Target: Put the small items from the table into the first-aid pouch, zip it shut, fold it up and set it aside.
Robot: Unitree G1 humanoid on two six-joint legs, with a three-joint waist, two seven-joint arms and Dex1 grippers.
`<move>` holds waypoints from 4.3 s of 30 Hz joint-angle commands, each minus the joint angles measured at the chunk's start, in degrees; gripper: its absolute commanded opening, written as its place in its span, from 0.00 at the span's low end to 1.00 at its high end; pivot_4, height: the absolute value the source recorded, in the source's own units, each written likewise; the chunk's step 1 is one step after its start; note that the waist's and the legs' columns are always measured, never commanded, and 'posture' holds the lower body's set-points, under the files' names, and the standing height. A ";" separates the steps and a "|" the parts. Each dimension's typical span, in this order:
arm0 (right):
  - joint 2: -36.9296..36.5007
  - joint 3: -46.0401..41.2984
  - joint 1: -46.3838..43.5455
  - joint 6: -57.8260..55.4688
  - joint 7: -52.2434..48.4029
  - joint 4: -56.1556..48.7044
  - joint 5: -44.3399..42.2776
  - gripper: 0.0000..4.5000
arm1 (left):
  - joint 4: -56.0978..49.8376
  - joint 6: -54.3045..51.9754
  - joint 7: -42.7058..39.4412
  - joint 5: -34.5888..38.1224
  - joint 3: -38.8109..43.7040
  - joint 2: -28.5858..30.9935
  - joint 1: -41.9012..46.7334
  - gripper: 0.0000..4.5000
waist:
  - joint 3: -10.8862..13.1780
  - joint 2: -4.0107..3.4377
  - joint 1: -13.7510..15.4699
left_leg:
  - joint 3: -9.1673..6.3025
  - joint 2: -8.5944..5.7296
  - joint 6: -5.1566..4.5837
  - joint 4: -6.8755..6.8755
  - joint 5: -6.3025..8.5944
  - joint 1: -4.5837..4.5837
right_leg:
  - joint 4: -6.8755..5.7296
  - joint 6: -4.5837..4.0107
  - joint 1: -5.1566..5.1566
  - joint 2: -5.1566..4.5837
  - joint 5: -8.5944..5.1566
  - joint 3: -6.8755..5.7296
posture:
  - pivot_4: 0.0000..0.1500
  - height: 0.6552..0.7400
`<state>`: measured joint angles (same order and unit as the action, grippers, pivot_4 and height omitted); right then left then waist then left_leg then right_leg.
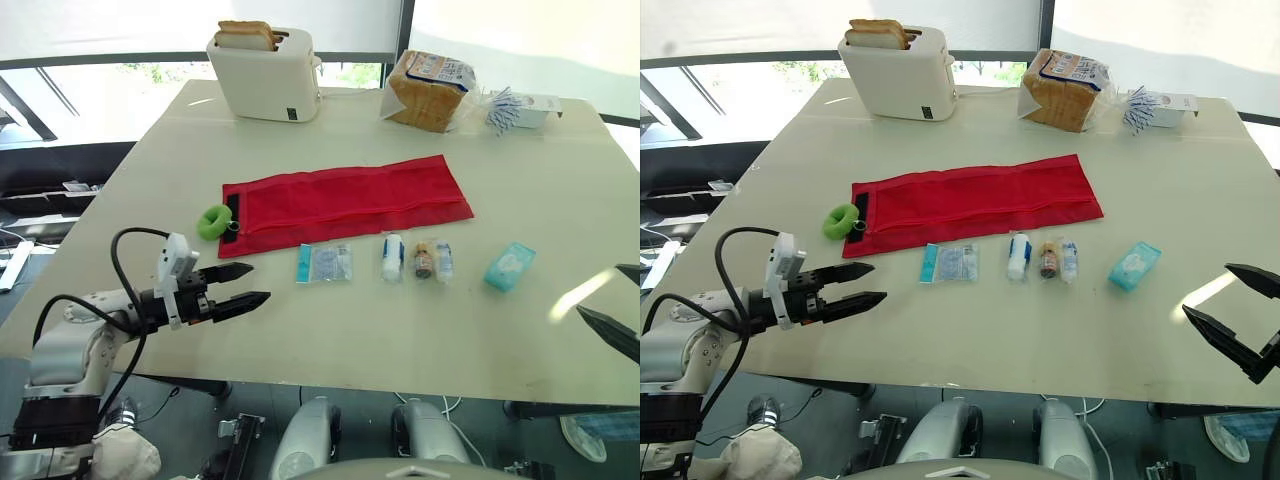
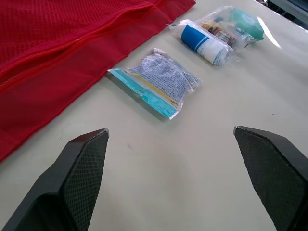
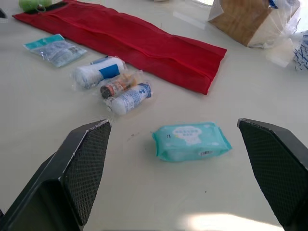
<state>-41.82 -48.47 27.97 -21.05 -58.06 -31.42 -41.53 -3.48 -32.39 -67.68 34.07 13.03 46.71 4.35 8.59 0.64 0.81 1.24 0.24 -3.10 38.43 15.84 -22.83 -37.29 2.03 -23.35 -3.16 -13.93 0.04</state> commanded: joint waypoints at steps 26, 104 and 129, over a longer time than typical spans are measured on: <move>-7.02 7.31 -10.62 -6.29 4.86 -12.55 -12.78 1.00 | -12.20 -56.31 87.86 49.19 22.15 -40.00 12.03 0.98 | 0.14 0.35 0.11 | -0.10 -0.10 0.06 0.28 -0.04 -0.01 | -0.38 0.25 0.03 0.12 0.13 -0.02 | 1.00 1.00; -5.28 26.45 -20.58 -4.45 7.17 -12.75 -8.57 1.00 | -24.73 -28.69 63.17 73.25 10.34 8.51 -19.50 0.98 | 0.18 0.22 1.30 | -0.04 -0.09 0.12 0.17 -0.08 0.11 | 0.00 -0.02 0.20 0.16 -0.02 -0.22 | 1.00 1.00; -6.33 19.46 -12.43 -6.27 13.21 -22.54 -14.28 1.00 | 39.81 -0.59 -24.82 -10.62 -49.05 6.43 51.22 0.99 | 0.73 0.32 -0.11 | -0.28 -0.09 -0.07 0.62 0.01 -0.92 | 0.14 0.28 -0.41 0.61 0.15 -0.49 | 1.00 1.00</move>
<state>-48.21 -27.14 15.31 -27.76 -45.66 -51.80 -54.56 33.89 -34.40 -88.78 23.99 -35.24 53.14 53.77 9.32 0.97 0.70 0.98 0.16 -3.21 39.18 15.88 -23.76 -37.27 2.32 -23.76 -2.56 -13.79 -0.43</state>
